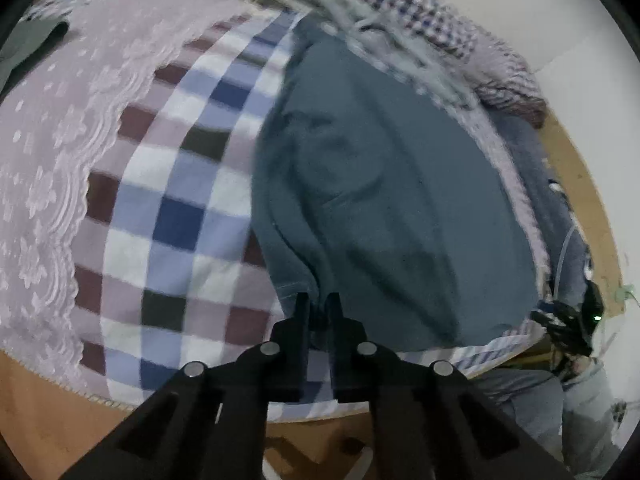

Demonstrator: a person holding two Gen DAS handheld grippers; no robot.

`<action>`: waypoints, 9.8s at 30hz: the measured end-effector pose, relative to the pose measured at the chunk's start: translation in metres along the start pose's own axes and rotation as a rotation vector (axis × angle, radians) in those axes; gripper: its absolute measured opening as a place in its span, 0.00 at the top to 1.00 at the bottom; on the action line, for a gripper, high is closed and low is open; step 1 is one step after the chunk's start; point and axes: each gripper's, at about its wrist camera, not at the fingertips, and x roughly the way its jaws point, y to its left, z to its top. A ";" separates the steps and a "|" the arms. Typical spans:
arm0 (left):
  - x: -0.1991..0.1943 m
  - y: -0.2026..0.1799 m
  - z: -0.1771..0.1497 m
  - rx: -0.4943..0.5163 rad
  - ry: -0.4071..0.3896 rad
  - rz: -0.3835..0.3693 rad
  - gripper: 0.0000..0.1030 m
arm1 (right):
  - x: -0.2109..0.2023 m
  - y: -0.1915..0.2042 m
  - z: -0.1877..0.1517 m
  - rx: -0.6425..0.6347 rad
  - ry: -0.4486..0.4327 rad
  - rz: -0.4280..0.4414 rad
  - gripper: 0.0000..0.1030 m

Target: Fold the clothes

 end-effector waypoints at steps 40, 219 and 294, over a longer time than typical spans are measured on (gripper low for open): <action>-0.017 0.057 -0.009 -0.232 -0.058 -0.067 0.61 | -0.023 0.020 0.031 0.164 0.062 0.007 0.61; -0.016 0.069 -0.030 -0.595 -0.494 -0.601 0.99 | 0.164 0.387 0.152 -0.657 -0.440 -0.507 0.42; -0.013 -0.059 0.285 0.000 -0.100 -0.314 0.94 | 0.011 0.337 0.186 -0.077 -0.618 0.006 0.97</action>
